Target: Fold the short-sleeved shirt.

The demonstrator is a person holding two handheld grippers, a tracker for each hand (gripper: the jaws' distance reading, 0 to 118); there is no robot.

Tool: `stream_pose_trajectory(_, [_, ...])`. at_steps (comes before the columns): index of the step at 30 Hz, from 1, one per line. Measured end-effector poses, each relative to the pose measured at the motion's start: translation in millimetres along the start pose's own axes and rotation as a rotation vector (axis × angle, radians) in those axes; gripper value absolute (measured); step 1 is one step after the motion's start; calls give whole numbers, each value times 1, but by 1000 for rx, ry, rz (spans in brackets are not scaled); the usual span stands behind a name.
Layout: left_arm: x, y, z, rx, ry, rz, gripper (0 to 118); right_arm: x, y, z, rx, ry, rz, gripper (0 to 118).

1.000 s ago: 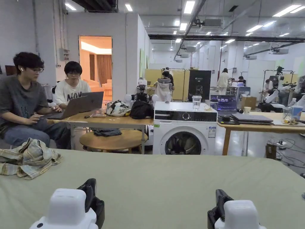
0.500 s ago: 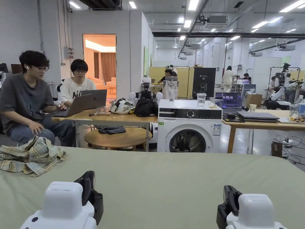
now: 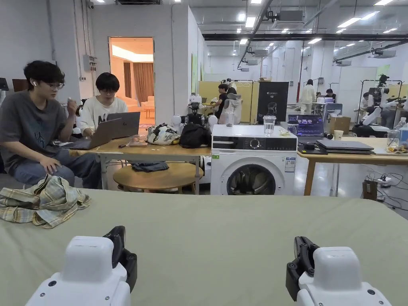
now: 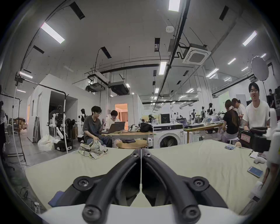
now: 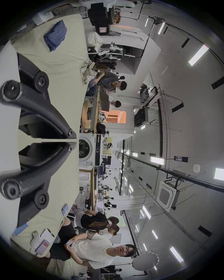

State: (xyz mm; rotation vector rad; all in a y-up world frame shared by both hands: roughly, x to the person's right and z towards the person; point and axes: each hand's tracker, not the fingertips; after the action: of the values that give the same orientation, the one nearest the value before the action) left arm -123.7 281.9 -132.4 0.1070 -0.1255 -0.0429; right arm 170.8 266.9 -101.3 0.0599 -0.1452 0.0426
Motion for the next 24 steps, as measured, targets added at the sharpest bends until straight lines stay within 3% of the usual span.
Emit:
stream_pose_trajectory(7, [0,5,3,18,2,-3,0,2,0,0,-9,11,-1,12])
stream_pose_trajectory(8, [1,5,3,19,10,-10,0,2,-1,1,-9,7,2,16])
stream_pose_trajectory(9, [2,6,4,19,6,-12,2,2,-1,2,-5,11,0,29])
stream_pose_trajectory(11, [3,6,5,18,8,-23,22,3,0,3,2,20,-9,58])
stream_pose_trajectory(12, [3,6,5,16,5,-29,36,4,0,3,0,22,-11,80])
stream_pose_trajectory(14, [3,7,6,15,0,-36,56,4,0,3,1,21,-8,102])
stream_pose_trajectory(15, [4,6,5,12,-4,-37,79,4,0,4,2,22,-4,111])
stream_pose_trajectory(16, [4,6,5,1,-13,-39,97,3,1,4,0,25,0,117])
stream_pose_trajectory(18, [7,6,5,2,-19,-42,116,3,1,5,0,32,5,118])
stream_pose_trajectory(24, [12,7,6,17,-34,-47,116,1,0,4,-13,28,37,118])
